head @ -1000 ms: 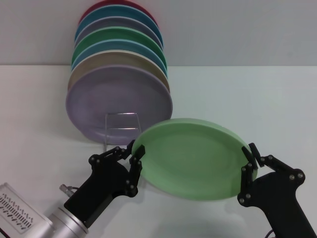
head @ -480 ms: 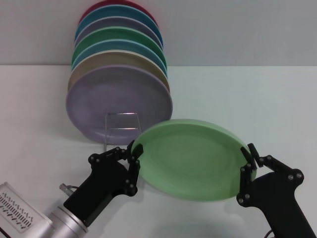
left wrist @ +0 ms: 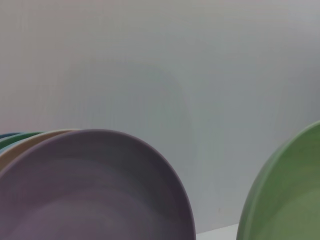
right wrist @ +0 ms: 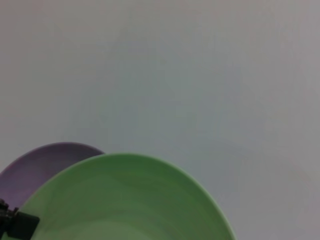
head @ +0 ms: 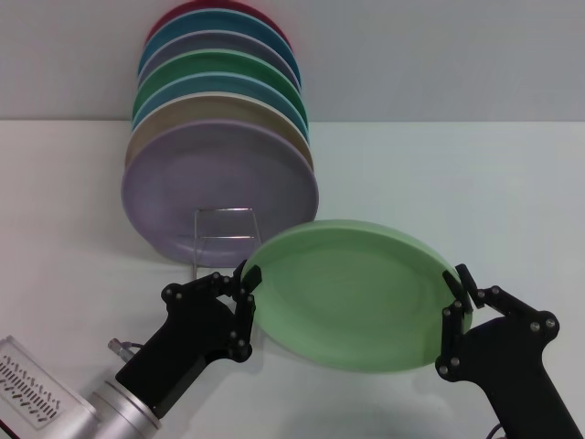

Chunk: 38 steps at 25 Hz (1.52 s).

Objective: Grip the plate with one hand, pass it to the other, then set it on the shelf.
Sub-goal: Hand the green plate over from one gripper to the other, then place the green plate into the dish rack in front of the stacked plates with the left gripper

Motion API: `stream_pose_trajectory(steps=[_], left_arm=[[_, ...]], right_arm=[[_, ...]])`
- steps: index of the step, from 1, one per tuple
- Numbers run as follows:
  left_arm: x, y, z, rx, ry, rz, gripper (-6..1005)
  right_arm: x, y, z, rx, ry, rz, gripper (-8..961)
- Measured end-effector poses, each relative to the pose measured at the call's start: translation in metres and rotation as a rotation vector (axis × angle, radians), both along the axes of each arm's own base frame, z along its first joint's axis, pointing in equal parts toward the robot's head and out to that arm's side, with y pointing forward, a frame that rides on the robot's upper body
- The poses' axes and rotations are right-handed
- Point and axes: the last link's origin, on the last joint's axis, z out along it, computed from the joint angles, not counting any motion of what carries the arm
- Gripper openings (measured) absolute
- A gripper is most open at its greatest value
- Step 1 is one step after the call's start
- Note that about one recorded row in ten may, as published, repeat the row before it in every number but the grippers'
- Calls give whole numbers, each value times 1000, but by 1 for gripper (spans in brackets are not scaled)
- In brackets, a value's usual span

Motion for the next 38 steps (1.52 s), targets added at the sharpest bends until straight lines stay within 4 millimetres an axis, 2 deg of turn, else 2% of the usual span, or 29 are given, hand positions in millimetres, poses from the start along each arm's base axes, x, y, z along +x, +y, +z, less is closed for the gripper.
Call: stream_pose_trajectory(steps=[10,15,25,31,38], left_arm=[[-3,1,3,18,-4,19,41],[-4,2,4,26,-6,25,42],[-4,-2,10,57,-34,20,45],[-9,-3,26,133,-85,41,47],[-12,-10,64,266,-267,5,49]], right_arm=[[0,-1,-3,-21,-20,30,25],[0,1,-3,-23,-23,35,162],[-9,-5,6,12,48,94,331],[-20,-17,9,14,88,187,349],[-13,-16,5,-13,41,198,348]])
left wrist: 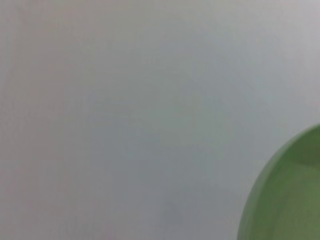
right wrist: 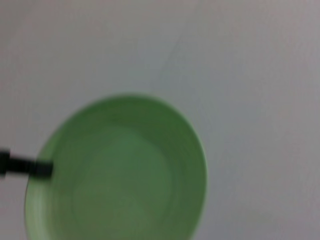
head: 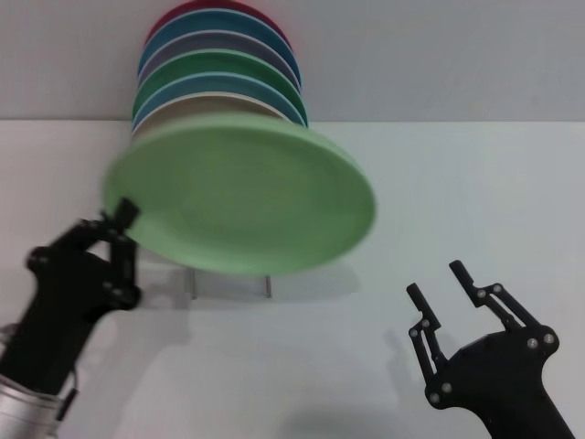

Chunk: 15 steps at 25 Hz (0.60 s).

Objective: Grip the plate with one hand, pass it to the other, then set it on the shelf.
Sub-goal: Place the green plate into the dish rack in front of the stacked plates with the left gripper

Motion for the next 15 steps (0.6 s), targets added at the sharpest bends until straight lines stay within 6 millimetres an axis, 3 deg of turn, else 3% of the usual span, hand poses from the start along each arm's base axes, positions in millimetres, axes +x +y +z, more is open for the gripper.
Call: stream_pose_trajectory(steps=[6,15], left_arm=[[-5,8,19,73,-63,15,51],[-7,33,13,64,39,61,53]], right_arm=[[9,6,-6,-31,-54,-34,348],[20,17,-4,-24,-68,-83,349]])
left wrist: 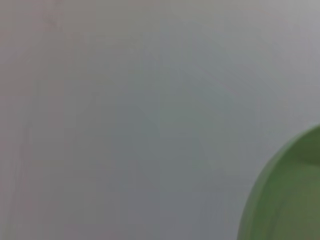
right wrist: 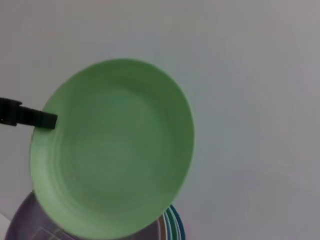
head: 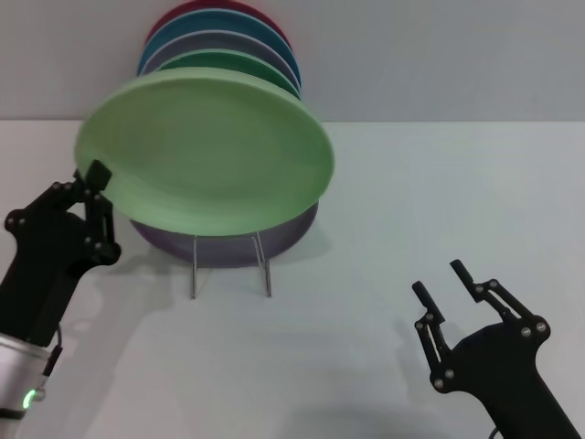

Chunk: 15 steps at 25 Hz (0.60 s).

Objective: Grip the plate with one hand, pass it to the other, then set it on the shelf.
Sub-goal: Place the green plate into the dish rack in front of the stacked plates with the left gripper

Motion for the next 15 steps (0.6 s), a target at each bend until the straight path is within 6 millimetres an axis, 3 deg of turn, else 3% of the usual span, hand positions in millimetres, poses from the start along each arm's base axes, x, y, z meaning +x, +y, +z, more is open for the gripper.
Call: stream_pose_trajectory(steps=[15], left_arm=[[-2,17,0,0,66,30,58]], right_arm=[[7,7,2,4,-11,-32,349]])
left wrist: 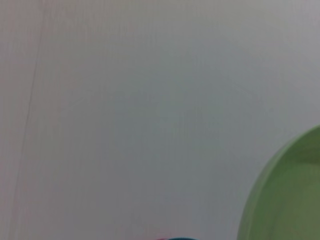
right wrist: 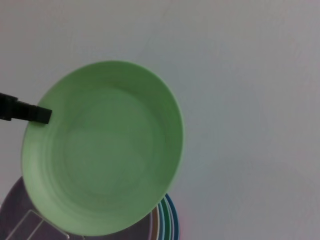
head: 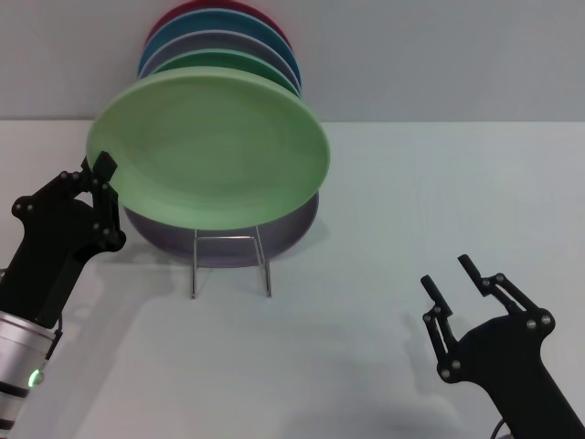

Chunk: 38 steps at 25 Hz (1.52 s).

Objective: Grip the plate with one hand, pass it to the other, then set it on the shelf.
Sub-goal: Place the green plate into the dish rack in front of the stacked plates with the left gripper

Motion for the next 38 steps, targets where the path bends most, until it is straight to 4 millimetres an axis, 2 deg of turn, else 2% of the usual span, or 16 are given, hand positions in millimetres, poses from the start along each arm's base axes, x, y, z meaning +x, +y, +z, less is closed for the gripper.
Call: stream_pose_trajectory(steps=[23,38], left_arm=[[-18,-3,-21,-62,192,97,64],[-22,1,-26,-101,199,127,69]], right_arm=[[4,18,9,60,-5,-29,348],[4,25,10,58,-18,-24,347]])
